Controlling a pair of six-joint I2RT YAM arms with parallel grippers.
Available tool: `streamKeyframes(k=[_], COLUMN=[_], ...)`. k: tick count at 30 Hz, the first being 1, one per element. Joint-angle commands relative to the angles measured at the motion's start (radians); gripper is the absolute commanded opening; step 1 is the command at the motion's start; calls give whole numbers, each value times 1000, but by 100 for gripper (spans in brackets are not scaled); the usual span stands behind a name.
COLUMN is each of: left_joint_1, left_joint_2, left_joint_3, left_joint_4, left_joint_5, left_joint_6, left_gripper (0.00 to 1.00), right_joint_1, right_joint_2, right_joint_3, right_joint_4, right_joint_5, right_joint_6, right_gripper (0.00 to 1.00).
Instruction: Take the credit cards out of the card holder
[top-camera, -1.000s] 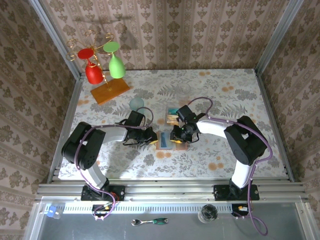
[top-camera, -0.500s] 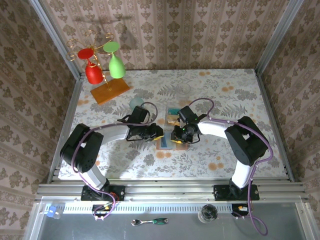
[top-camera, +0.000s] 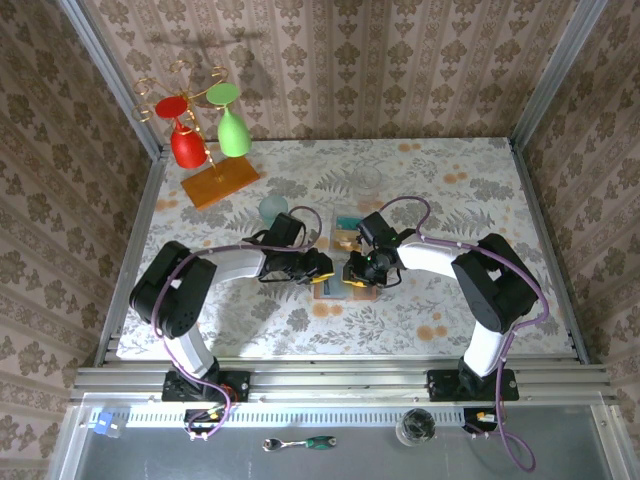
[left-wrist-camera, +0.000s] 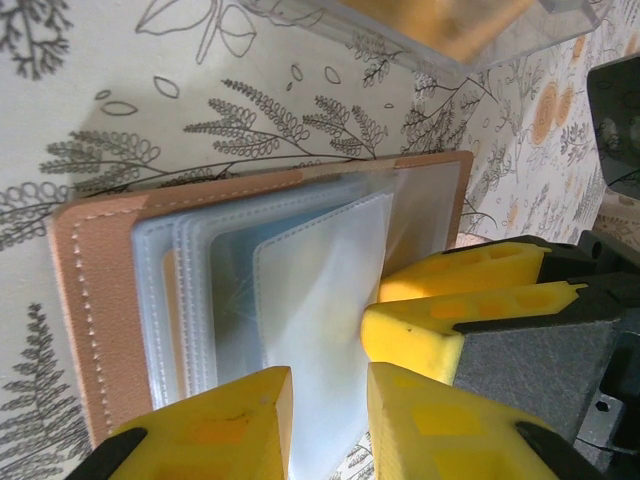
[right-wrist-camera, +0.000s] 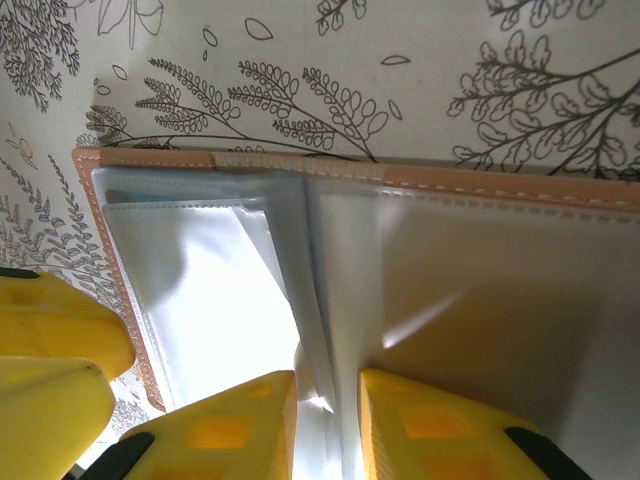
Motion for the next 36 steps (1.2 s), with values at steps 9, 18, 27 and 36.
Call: streamKeyframes(k=[9,18,27,36], left_joint_1=[-15,-11,-28,-43], left_joint_2=[20,-29,20,56], left_joint_3=[37,42,80,120], left_joint_4=[-4,-84,-65,-73], left_joint_5=[37,-43,2,18], left_joint_6=[-10,15,12,15], left_gripper=[26,27,28,28], right_joint_1=[-10,-19,-26,-31], right_joint_2=[-29,-28,-46,-55], right_joint_3=[-35,-50,-57,-65], right_joint_4=[13,23,23,27], right_joint_5=[-4,-7,-8,-10], right_joint_6=[19,21,18,16], right_gripper=[22,16,16,16])
